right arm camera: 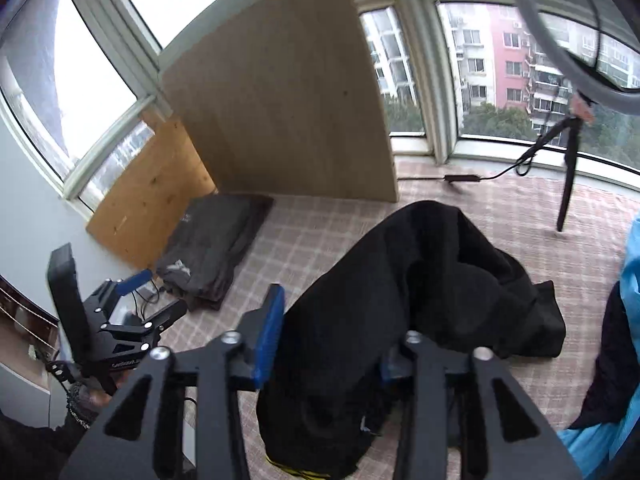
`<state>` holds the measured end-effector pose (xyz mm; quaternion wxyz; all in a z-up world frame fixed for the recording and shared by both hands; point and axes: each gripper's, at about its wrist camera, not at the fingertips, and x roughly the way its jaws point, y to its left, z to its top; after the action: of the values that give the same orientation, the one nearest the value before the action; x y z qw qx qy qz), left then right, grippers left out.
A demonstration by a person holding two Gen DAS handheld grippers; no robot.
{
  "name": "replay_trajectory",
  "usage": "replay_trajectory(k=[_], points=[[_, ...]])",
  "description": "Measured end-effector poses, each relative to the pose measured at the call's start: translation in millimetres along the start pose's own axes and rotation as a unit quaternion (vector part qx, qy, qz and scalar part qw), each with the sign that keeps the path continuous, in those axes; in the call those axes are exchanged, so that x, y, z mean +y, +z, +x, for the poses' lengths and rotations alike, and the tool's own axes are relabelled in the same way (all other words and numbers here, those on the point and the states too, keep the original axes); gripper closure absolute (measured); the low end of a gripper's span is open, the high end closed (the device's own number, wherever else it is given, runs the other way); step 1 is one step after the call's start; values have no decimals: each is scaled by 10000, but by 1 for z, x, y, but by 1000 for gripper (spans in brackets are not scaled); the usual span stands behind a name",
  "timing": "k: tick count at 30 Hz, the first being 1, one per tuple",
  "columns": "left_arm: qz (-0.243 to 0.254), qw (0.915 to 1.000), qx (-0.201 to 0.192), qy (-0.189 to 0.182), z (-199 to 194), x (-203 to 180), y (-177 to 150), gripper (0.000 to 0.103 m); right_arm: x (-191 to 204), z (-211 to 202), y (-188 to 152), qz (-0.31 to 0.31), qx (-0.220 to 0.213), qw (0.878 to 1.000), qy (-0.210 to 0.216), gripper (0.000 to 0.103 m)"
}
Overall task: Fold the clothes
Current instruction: 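Lift the black shorts with the right gripper and drop them onto the mat, then grasp the shorts waistband with the left gripper while the right gripper holds another edge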
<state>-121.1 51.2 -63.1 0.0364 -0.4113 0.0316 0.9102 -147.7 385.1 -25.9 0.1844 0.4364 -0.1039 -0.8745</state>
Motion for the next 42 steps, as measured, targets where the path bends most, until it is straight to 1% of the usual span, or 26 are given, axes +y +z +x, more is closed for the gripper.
replay_trajectory(k=[2, 5, 7, 8, 10, 12, 15, 18, 20, 22, 26, 28, 31, 33, 35, 36, 37, 38, 39, 40, 41, 42], points=[[-46, 10000, 68, 12, 0, 7, -4, 1, 4, 17, -2, -52, 220, 9997, -103, 52], [59, 9998, 167, 22, 4, 9, -17, 1, 10, 44, -5, -131, 551, 9981, -257, 51], [187, 9991, 352, -106, 13, 4, -28, 1, 14, 61, -7, -183, 771, 9962, -359, 47], [266, 9984, 462, -161, 18, 0, -34, 1, 15, 70, -7, -209, 880, 9951, -410, 47], [445, 9969, 639, -145, 29, -9, -47, 1, 16, 88, -12, -242, 1116, 9917, -583, 47], [509, 9952, 839, -52, 43, -13, -59, 1, 8, 106, -21, -251, 1322, 9878, -783, 47], [319, 9938, 1063, -85, 62, -7, -71, 1, 18, 132, -22, -495, 1409, 9873, -550, 47], [150, 9925, 1198, -187, 72, -1, -78, 1, 52, 164, -8, -1192, 1448, 9815, -398, 47], [84, 9920, 1227, -276, 74, 2, -82, 1, 78, 188, 1, -1798, 1553, 9706, -389, 47], [35, 9921, 1211, -315, 75, 1, -84, 1, 104, 213, 9, -2425, 1676, 9547, -400, 47], [11, 9928, 1156, -327, 81, -2, -88, 1, 143, 259, 10, -3463, 2161, 9126, -215, 47], [-4, 9924, 1184, -342, 86, -5, -89, 1, 158, 278, 6, -3799, 2336, 8950, -71, 47], [-5, 9917, 1251, -309, 94, -8, -89, 2, 174, 305, -4, -4184, 2561, 8714, -64, 47], [-29, 9912, 1281, -331, 96, -7, -91, 2, 180, 317, -9, -4293, 2651, 8634, 8, 47], [-84, 9907, 1293, -412, 96, -6, -93, 2, 183, 327, -12, -4306, 2704, 8610, 47, 47], [-93, 9903, 1311, -460, 97, -6, -94, 2, 182, 330, -10, -4242, 2714, 8639, 69, 49], [-75, 9899, 1335, -481, 99, -7, -95, 3, 180, 333, -8, -4147, 2721, 8683, 109, 58], [-36, 9896, 1361, -466, 101, -9, -95, 3, 177, 335, -5, -4019, 2738, 8737, 158, 66], [9, 9893, 1388, -439, 103, -10, -95, 3, 172, 336, -1, -3865, 2763, 8797, 213, 77], [51, 9890, 1418, -420, 106, -12, -96, 4, 166, 337, 3, -3710, 2766, 8862, 242, 83], [77, 9884, 1455, -425, 109, -13, -96, 7, 160, 336, 8, -3564, 2748, 8926, 251, 86], [73, 9875, 1504, -461, 111, -12, -96, 11, 155, 334, 12, -3452, 2697, 8986, 251, 92]])
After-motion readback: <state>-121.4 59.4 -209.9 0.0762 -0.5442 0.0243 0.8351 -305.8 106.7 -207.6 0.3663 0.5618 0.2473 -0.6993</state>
